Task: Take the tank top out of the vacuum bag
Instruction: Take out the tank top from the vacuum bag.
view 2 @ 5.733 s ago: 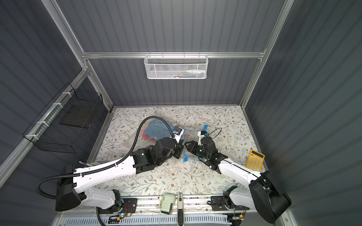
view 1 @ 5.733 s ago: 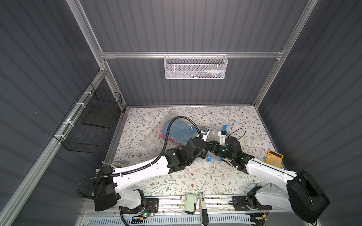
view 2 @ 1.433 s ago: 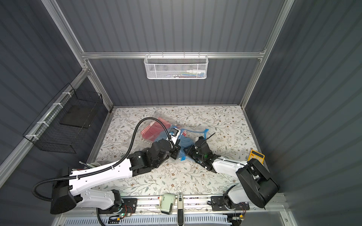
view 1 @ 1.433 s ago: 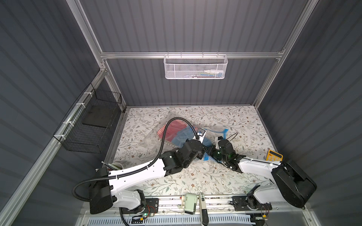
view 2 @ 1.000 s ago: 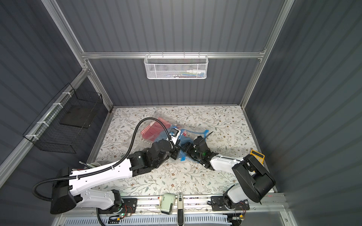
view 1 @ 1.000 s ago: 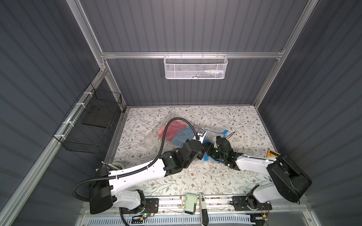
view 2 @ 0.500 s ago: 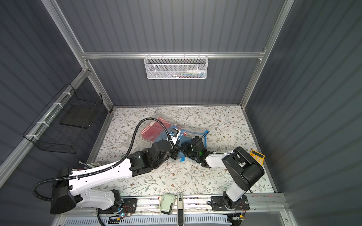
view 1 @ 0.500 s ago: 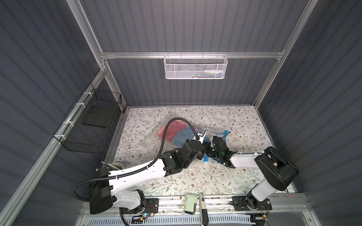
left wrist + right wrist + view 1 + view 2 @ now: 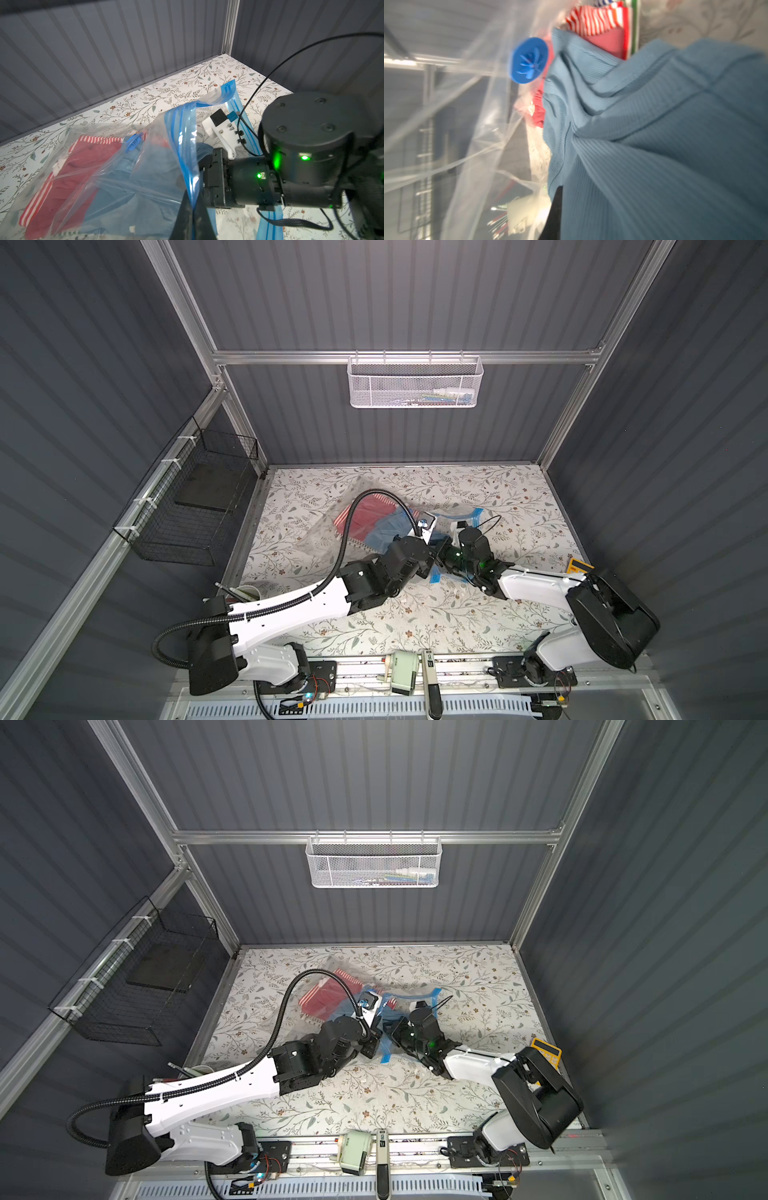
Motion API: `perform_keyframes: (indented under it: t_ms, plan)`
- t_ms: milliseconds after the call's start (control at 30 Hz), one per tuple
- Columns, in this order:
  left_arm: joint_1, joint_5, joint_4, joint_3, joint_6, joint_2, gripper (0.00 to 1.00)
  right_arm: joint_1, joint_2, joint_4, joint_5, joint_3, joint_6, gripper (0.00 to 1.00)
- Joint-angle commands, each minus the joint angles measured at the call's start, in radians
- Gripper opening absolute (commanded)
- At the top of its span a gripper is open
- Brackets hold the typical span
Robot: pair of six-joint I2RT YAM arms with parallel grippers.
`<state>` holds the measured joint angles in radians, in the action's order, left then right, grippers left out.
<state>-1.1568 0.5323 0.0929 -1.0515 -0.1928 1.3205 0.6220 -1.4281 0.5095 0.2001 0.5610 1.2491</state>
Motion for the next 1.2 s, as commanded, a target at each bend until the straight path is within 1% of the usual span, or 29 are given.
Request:
perform_keyframes:
  t_ms: [0,167,300,400,633,767,867,1033,1167]
  plan:
    - [0.002,0.018,0.005,-0.013,0.016,-0.034,0.0,0.007,0.101,-0.097,-0.016,-0.013,-0.03,0.0]
    - [0.002,0.014,-0.001,-0.002,0.015,-0.035,0.0,0.006,0.223,-0.242,-0.031,0.003,-0.063,0.0]
    - [0.001,0.009,-0.004,0.001,0.009,-0.032,0.0,0.006,0.294,-0.326,-0.034,0.013,-0.051,0.0]
    - [0.001,0.007,-0.009,0.002,0.0,-0.036,0.0,0.006,0.363,-0.402,-0.058,0.014,-0.026,0.0]
    - [0.002,-0.001,-0.028,0.005,0.005,-0.04,0.0,0.005,0.493,-0.613,-0.132,0.066,-0.02,0.01]
    - [0.002,-0.003,-0.037,0.008,0.005,-0.038,0.0,0.005,0.533,-0.707,-0.158,0.109,-0.012,0.02]
    - [0.001,-0.006,-0.053,0.016,0.003,-0.041,0.0,0.005,0.544,-0.792,-0.171,0.149,0.008,0.0]
    - [0.001,-0.018,-0.062,0.024,-0.005,-0.047,0.0,0.005,0.569,-0.931,-0.191,0.242,-0.007,0.0]
    - [0.0,-0.025,-0.069,0.028,-0.008,-0.052,0.0,0.003,0.614,-1.002,-0.245,0.289,-0.013,0.0]
